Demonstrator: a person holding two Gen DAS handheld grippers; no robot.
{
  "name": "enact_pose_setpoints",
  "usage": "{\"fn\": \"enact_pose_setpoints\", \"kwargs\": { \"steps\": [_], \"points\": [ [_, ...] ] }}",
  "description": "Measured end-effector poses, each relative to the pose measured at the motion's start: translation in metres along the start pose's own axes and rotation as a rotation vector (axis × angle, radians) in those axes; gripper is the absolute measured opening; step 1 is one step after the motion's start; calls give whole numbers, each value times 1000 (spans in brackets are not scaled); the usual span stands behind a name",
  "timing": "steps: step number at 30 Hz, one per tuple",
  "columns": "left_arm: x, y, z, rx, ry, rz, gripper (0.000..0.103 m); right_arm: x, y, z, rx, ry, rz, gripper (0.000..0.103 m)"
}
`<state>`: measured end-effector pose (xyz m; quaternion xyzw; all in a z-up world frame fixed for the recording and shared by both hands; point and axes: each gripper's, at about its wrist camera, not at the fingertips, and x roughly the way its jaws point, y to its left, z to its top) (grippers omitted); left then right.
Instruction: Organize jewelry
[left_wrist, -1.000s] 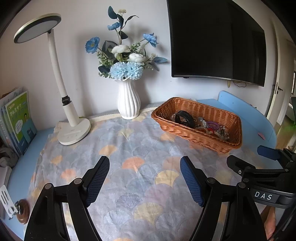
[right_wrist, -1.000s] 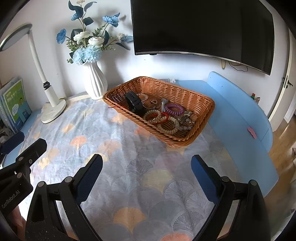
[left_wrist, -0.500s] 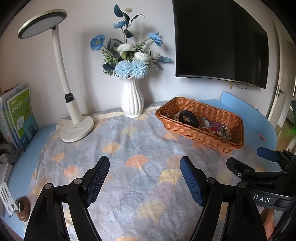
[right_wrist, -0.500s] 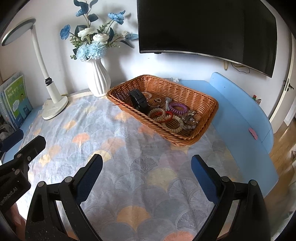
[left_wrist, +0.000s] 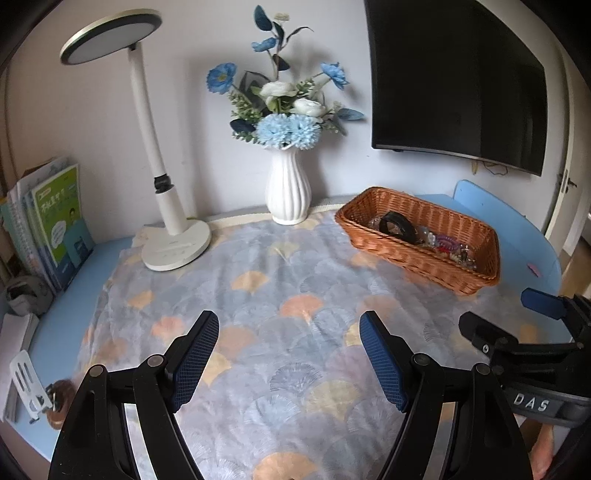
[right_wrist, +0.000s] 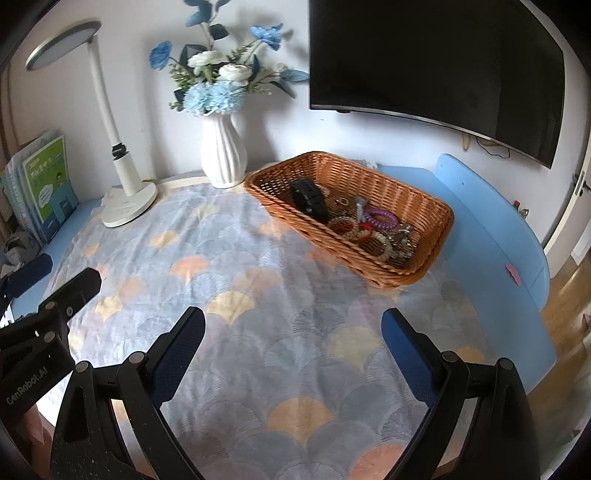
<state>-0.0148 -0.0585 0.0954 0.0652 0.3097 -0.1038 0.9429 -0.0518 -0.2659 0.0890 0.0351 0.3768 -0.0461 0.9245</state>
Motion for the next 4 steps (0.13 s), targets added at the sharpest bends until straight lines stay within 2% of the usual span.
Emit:
{"fn": "enact_pose_setpoints", "kwargs": {
  "steps": [4],
  "points": [
    [-5,11,-2,-15,-15,20,80,0,16,-3,-25,7,16,97]
  ]
}}
